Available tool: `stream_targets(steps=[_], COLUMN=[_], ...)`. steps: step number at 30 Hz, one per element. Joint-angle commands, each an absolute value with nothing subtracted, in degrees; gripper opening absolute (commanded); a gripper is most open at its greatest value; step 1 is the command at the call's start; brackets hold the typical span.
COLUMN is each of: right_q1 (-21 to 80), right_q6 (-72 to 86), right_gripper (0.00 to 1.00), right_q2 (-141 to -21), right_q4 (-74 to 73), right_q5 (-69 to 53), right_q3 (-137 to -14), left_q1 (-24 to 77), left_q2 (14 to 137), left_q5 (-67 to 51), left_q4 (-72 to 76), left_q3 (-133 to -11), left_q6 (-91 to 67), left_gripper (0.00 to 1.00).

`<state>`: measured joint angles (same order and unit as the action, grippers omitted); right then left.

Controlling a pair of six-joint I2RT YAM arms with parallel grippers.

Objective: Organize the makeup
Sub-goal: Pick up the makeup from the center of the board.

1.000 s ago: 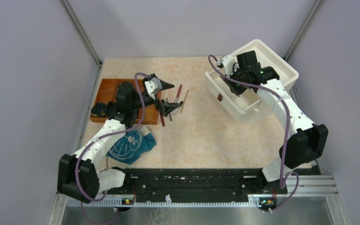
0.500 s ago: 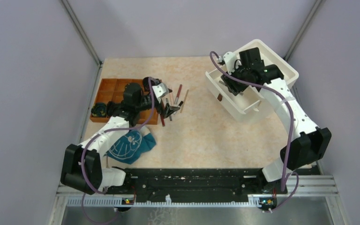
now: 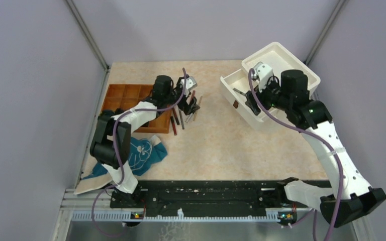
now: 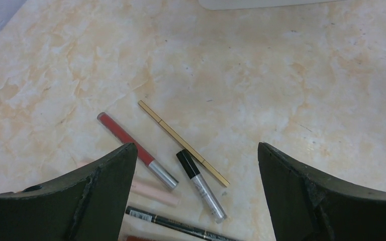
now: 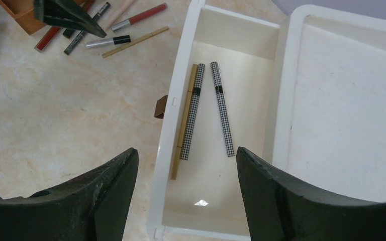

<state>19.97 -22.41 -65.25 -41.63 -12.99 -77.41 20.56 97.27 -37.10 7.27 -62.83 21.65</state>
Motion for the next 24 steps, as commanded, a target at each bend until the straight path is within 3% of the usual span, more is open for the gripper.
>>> stream_targets(steps=[1,10,24], right_q1=[19.9,19.5,17.3], right_q6=[-21.7,-21.9,-21.8], right_gripper=[0.73,0.85,0.89], right_q2=[-59.7,-50.1,-45.8], right_q4=[-33.2,-28.6,-27.9], right_q5=[-15.7,-16.1,-18.4], right_q3=[-70.6,-61.6,-57.4], left_q1=[22.2,26.0,27.6], left_q2=[104.1,117.2,124.6], left_q5=[-33.0,-24.4,-16.8], left_q4=[4.1,-2.8,-7.6], left_q3=[-70.3,-82.9,-90.1], left_q6=[22.2,19.3,18.4], left_gripper=[0.94,0.84,0.73])
